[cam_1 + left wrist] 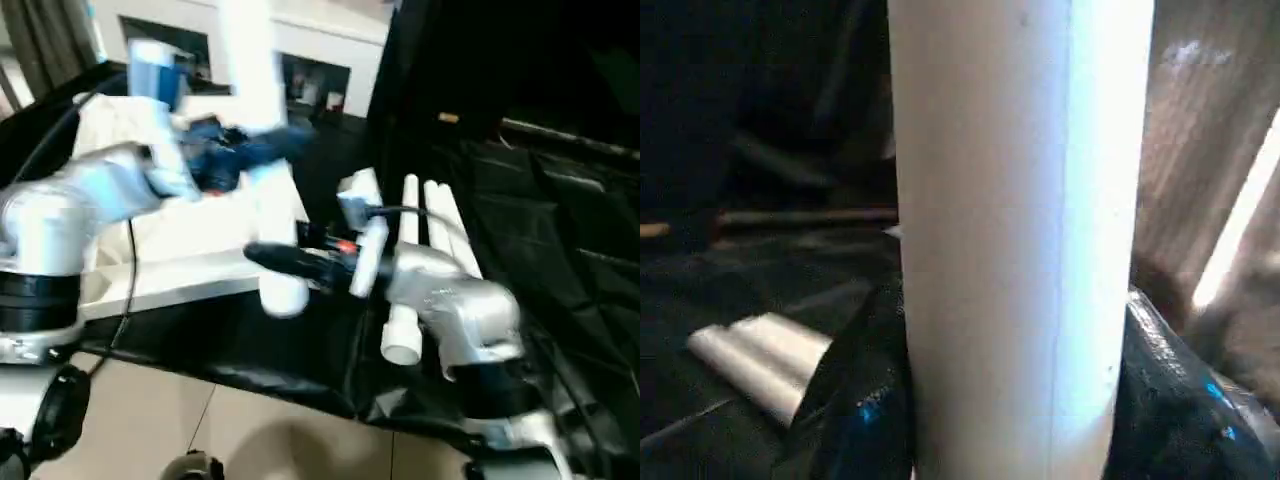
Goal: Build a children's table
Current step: Insert table leg to table base
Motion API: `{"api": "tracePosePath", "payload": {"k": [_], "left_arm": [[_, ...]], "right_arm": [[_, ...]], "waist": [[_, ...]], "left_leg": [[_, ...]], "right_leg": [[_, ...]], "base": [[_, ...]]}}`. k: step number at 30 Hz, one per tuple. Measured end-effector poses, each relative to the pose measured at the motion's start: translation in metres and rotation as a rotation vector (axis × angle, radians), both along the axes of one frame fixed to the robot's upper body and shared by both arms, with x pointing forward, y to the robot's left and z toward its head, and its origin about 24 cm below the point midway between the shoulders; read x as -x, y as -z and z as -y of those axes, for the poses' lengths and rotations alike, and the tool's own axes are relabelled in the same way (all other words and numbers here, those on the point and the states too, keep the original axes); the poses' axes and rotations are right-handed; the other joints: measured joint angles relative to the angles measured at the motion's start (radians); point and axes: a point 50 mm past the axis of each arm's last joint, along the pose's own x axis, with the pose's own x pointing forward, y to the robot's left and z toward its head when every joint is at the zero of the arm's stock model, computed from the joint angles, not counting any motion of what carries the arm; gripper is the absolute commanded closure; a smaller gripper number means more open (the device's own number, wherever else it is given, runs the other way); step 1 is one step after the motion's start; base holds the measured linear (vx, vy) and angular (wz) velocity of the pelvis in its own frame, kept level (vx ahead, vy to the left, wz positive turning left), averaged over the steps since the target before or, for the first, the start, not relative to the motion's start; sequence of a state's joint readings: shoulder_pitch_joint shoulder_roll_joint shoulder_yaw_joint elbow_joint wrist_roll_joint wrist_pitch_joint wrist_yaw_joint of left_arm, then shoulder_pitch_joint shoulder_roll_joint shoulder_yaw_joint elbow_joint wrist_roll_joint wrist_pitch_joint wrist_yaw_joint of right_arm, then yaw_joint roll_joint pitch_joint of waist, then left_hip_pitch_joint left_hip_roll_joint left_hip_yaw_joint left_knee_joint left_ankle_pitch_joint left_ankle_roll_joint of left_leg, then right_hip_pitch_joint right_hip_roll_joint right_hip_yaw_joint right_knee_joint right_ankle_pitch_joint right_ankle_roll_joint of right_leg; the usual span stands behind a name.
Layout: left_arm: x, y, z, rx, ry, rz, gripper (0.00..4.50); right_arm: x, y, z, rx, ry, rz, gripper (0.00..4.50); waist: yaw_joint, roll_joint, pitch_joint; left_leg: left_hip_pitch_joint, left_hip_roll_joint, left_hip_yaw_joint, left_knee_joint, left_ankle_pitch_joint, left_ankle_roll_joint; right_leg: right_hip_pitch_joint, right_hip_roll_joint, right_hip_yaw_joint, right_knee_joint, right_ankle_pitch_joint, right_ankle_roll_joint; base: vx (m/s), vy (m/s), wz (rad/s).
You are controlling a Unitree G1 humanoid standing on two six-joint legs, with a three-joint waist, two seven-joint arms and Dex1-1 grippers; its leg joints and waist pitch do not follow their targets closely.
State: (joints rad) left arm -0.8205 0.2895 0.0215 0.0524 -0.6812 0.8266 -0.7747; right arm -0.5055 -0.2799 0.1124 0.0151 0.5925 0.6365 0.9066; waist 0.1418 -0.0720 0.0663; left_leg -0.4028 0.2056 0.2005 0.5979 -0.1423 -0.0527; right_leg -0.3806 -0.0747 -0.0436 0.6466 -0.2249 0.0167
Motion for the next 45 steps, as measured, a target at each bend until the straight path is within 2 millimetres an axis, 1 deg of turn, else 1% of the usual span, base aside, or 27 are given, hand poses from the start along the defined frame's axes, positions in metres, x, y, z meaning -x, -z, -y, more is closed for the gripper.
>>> {"api": "tracePosePath", "payload": {"k": [3, 6, 11, 18, 23, 34, 38, 45], "left_arm": [[0.0, -0.001, 0.002, -0.007, -0.002, 0.01, 2.66], [0.002, -0.003, 0.002, -0.023, 0.034, 0.026, 2.66], [0.006, -0.005, 0.001, -0.021, 0.112, 0.038, 2.66], [0.014, -0.008, -0.002, 0.008, 0.25, 0.04, 2.66], [0.013, -0.004, -0.005, -0.007, 0.269, 0.025, 2.66], [0.014, -0.001, 0.0, -0.014, 0.308, 0.019, 2.66], [0.013, 0.001, 0.002, -0.002, 0.309, 0.0, 2.66], [0.013, 0.0, 0.003, -0.003, 0.314, 0.011, 2.66]], "right_arm": [[-0.006, -0.001, -0.001, 0.04, 0.036, 0.007, 1.49], [-0.007, 0.0, 0.0, 0.051, 0.024, -0.004, 1.49], [-0.004, -0.001, 0.007, 0.061, -0.05, -0.012, 1.49], [0.005, 0.001, 0.017, 0.101, -0.206, -0.029, 1.49], [0.009, 0.001, 0.019, 0.105, -0.265, -0.043, 1.49], [0.009, 0.0, 0.017, 0.105, -0.306, -0.032, 1.49], [0.009, 0.001, 0.014, 0.109, -0.309, -0.015, 1.49], [0.008, 0.005, 0.007, 0.107, -0.314, 0.003, 1.49]], "waist": [[-0.001, -0.001, 0.0], [0.0, -0.001, 0.0], [0.001, -0.001, 0.0], [0.001, -0.002, -0.001], [0.001, -0.002, -0.001], [0.002, -0.004, -0.001], [0.002, -0.004, -0.001], [0.002, -0.004, -0.001]], "left_leg": [[0.0, 0.0, 0.0, 0.0, 0.0, 0.0], [0.0, 0.0, 0.0, 0.0, 0.0, 0.0], [-0.001, 0.0, 0.0, 0.0, 0.0, 0.0], [0.0, 0.0, 0.0, 0.0, 0.0, 0.0], [0.0, 0.0, 0.0, 0.001, 0.0, 0.0], [0.0, 0.0, 0.0, 0.001, 0.0, 0.0], [0.0, 0.0, 0.0, 0.001, 0.0, 0.0], [0.0, 0.0, 0.0, 0.001, 0.0, 0.0]], "right_leg": [[0.0, 0.0, 0.0, 0.0, 0.0, 0.001], [-0.001, 0.0, 0.0, 0.0, -0.001, 0.001], [0.0, 0.0, 0.0, 0.0, -0.001, 0.001], [0.0, 0.0, 0.0, 0.0, -0.001, 0.001], [0.0, 0.0, 0.0, 0.0, -0.001, 0.001], [0.0, 0.0, 0.0, 0.0, -0.001, 0.001], [0.0, 0.0, 0.0, 0.001, -0.001, 0.0], [0.0, 0.0, 0.0, 0.001, -0.001, 0.0]], "base": [[0.0, 0.0, 0.0], [0.0, 0.0, 0.0], [0.0, 0.0, 0.0], [0.0, 0.0, 0.0], [0.0, 0.0, 0.0], [0.0, 0.0, 0.0], [0.0, 0.0, 0.0], [0.0, 0.0, 0.0]]}}
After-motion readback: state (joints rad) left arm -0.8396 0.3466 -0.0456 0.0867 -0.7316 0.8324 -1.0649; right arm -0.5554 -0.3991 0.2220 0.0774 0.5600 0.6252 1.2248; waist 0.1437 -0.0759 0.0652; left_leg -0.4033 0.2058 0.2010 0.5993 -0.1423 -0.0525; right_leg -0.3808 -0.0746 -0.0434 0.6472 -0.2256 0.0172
